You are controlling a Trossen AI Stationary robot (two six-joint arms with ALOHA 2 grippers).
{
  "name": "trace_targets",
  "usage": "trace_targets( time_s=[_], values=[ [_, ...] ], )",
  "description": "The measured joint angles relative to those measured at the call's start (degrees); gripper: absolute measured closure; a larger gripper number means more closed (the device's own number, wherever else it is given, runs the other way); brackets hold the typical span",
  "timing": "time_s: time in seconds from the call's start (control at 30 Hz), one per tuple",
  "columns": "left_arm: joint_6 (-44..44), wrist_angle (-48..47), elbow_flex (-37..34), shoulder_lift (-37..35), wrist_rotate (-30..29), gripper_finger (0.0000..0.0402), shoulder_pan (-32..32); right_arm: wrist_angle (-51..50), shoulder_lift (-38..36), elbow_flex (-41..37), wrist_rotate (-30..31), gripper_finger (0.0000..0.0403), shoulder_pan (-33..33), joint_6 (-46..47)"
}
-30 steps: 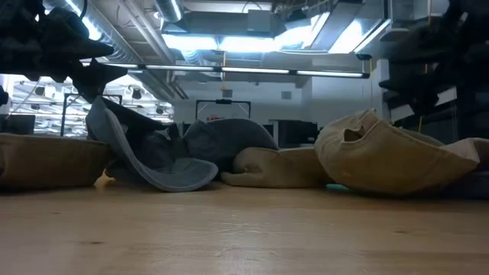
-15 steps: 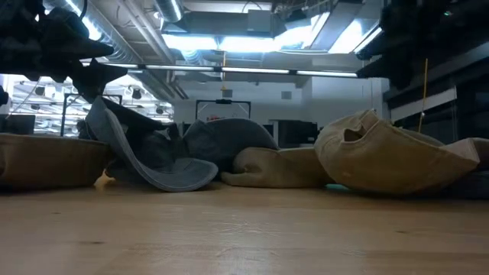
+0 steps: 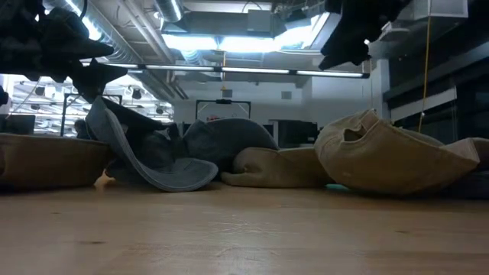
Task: Pick & Place hat
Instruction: Prepare the brown cap
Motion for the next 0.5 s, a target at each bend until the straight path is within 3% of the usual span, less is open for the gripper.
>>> trace_targets(
  time_s=[0.27, 0.5],
  values=[
    [0.0, 0.0, -0.02, 0.0, 0.02, 0.0194, -0.01, -27.71, 6.76, 10.64, 2.36, 0.0171, -0.04, 3.13],
    [0.0, 0.0, 0.0, 0.0, 0.0, 0.0194, -0.01, -32.11, 6.73, 4.75, 0.44, 0.0171, 0.0, -2.29]
  ],
)
